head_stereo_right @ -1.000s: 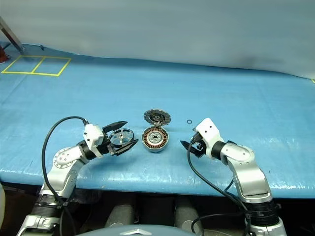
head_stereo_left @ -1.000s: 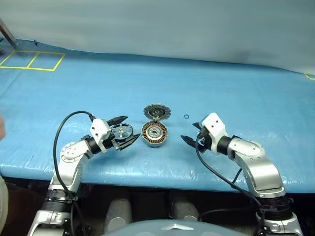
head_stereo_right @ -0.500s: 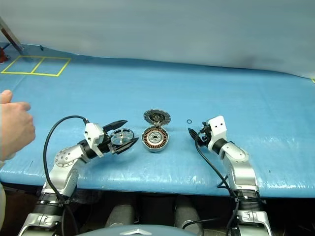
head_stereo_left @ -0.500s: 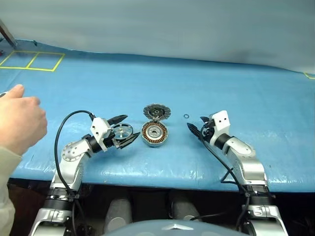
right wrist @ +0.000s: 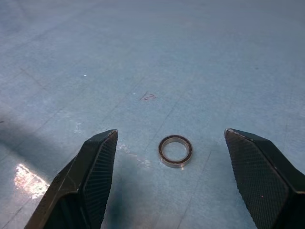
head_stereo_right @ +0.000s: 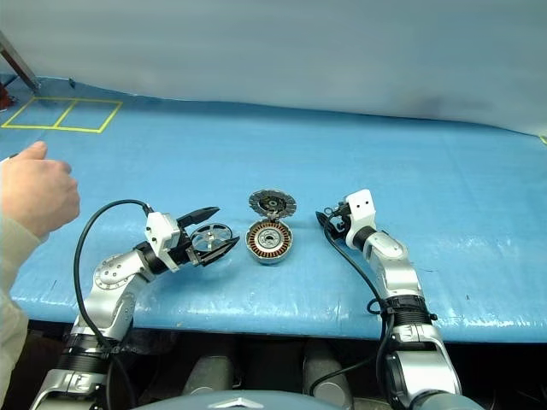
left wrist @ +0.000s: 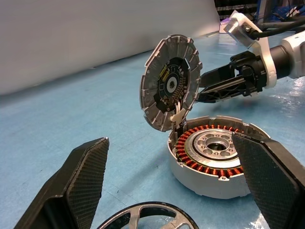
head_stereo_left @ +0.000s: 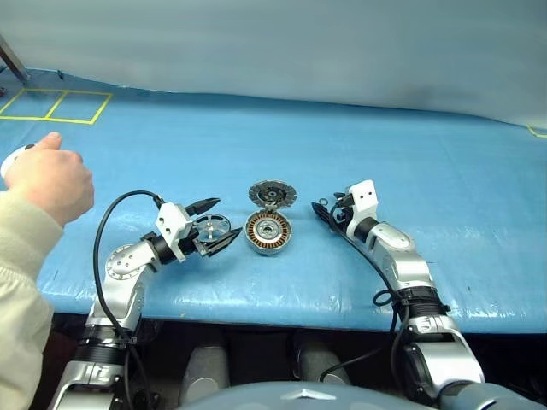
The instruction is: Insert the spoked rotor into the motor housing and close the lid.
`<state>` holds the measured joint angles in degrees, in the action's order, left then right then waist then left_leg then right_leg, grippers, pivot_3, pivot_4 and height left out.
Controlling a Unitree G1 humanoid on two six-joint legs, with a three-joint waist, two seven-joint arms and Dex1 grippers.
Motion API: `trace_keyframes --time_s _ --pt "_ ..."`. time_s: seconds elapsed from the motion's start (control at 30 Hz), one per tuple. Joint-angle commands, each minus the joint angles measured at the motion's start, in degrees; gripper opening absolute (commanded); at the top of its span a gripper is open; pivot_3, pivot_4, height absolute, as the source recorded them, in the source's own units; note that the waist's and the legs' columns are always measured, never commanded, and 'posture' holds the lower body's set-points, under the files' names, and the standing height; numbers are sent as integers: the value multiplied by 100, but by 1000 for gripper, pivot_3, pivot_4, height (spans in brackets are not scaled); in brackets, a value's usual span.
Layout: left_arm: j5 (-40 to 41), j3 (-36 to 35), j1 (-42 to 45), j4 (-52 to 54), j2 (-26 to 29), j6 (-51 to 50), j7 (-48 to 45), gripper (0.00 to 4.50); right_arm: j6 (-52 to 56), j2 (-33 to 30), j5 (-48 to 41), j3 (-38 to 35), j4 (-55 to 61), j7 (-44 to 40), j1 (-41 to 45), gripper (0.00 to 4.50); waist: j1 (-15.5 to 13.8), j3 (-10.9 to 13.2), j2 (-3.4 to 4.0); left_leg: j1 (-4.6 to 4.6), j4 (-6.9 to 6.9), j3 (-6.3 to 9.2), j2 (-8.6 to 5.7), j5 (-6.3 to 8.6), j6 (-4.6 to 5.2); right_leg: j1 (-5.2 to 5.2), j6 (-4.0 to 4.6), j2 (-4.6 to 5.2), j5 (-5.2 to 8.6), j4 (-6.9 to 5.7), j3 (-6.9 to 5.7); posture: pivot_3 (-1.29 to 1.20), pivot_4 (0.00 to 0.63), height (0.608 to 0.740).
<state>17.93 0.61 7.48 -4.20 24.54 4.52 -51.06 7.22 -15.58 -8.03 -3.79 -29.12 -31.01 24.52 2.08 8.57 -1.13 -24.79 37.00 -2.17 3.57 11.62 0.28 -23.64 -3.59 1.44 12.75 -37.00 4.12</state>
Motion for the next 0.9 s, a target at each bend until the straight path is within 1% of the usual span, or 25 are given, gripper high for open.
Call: trace_keyframes --time_s 0.03,0.1,0.2,0.27,0.3,0.37,0.4,0.47,0.53,0.67,0.8,0.9 --pt "-27 -58 34 180 32 96 47 4498 -242 -14 7 -52 -238 53 211 3764 0 0 0 0 0 0 0 0 0 0 0 0 0 0 0 0 150 740" --pt "-34 -59 10 205 44 98 69 4498 -206 -35 24 -34 -345 53 262 3764 2 0 1 0 -1 -1 0 0 0 -1 0 0 0 0 1 0 150 740" --pt "-30 -61 -21 234 57 94 104 4498 -115 -55 36 -21 -398 37 254 3225 2 0 1 1 -1 0 0 0 0 0 -1 -1 -1 0 1 0 150 740" --pt "-30 -57 -30 240 65 96 121 4498 -88 -60 45 -4 -388 16 226 2574 3 0 1 1 -1 0 0 0 0 1 -1 0 -1 0 1 0 150 740" --pt "-30 -58 -36 244 68 97 130 4498 -53 -56 62 14 -361 28 198 2178 3 0 1 2 0 0 0 0 0 2 -1 0 -1 0 2 0 150 740" --pt "-31 -60 -46 248 70 101 138 4498 23 -42 85 49 -274 46 138 1604 5 0 1 3 0 0 0 0 0 2 -1 -1 -1 -1 2 0 150 740" --pt "-29 -61 -49 248 70 104 137 4498 67 -29 76 45 -230 59 114 1604 8 0 1 5 0 0 0 0 0 3 -1 -1 -1 -1 2 0 150 740" --pt "-27 -58 -50 244 70 108 133 4498 151 -24 72 28 -190 107 94 1089 7 0 1 6 -1 0 1 0 0 3 -1 -1 -1 -2 2 0 150 740" --pt "-23 -51 -45 236 67 114 119 4498 214 -34 74 34 -84 128 29 689 6 -1 1 6 -1 0 1 0 0 3 -1 -1 -1 -2 2 0 150 740" --pt "6 -26 -50 236 74 85 59 4498 466 -38 39 27 665 265 -281 684 -7 -1 2 4 -1 1 1 0 0 3 -1 -1 -1 -2 1 0 150 740" --pt "65 15 -71 261 105 -23 -55 4498 1272 -176 -190 90 2292 185 -896 684 -13 0 3 -3 -4 1 0 0 0 -4 -1 0 0 -2 2 0 150 740" --pt "81 35 -84 272 135 -88 -143 4498 1948 -442 -258 259 3400 32 -1328 684 -11 1 6 -4 -3 0 0 0 0 -6 -2 1 0 -2 3 0 150 740"
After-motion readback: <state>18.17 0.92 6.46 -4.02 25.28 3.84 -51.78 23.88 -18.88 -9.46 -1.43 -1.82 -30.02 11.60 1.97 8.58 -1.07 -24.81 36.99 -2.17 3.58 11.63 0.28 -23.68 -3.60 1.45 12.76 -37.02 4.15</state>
